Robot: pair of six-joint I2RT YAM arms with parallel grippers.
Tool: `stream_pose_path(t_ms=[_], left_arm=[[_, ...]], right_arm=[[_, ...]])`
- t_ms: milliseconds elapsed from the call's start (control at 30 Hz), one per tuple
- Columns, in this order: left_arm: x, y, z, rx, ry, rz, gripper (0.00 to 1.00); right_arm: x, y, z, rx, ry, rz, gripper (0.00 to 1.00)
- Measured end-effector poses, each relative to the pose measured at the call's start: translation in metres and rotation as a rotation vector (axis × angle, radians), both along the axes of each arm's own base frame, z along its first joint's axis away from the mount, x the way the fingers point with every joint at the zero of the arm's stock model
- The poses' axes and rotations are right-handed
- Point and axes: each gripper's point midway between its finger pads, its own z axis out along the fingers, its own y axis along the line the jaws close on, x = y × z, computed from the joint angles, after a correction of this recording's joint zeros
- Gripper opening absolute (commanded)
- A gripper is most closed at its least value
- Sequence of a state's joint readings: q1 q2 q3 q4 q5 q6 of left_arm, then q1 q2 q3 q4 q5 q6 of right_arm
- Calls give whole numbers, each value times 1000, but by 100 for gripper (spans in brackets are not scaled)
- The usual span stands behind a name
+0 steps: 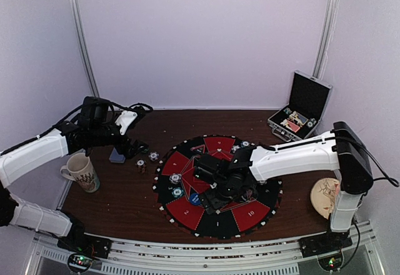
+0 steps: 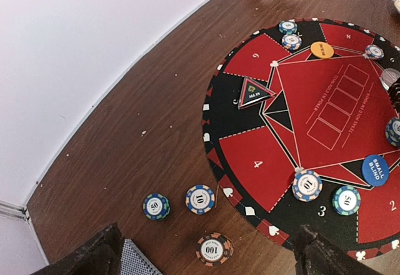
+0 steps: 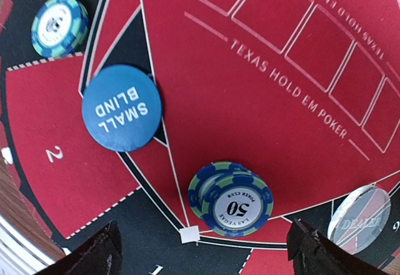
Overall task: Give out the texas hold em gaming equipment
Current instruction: Pick up the pile of poker chips from the poker table mat.
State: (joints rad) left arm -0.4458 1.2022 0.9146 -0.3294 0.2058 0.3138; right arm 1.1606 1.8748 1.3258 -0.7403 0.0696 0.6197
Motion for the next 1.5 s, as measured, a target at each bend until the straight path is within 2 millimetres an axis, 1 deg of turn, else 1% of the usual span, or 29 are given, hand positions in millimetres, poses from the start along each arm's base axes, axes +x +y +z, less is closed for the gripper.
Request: stream_pose_path(t_ms=[133, 333, 467, 600, 833, 1133, 1333, 1500], left_arm=[[0, 0, 0, -4, -4, 3, 98], [-1, 1, 10, -20, -32, 5, 98], [-2, 1, 15, -28, -47, 4, 98], [-2, 1, 16, -29, -50, 4, 98], [-2, 1, 17, -32, -56, 5, 98], [-2, 1, 15, -32, -56, 5, 98], [-2, 1, 15, -32, -57, 5, 98], [-2, 1, 15, -33, -58, 5, 98]], right_arm=[[0, -2, -8, -28, 34, 13, 92], [15, -9, -6, -41, 45, -2, 91], [21, -13, -9, -53, 59, -11, 89], [22, -15, -14, -71, 75, -9, 89], [20, -11, -19, -74, 95, -4, 89], [20, -11, -21, -76, 98, -5, 84], [19, -12, -28, -93, 108, -5, 81], [19, -12, -32, -96, 114, -3, 76]])
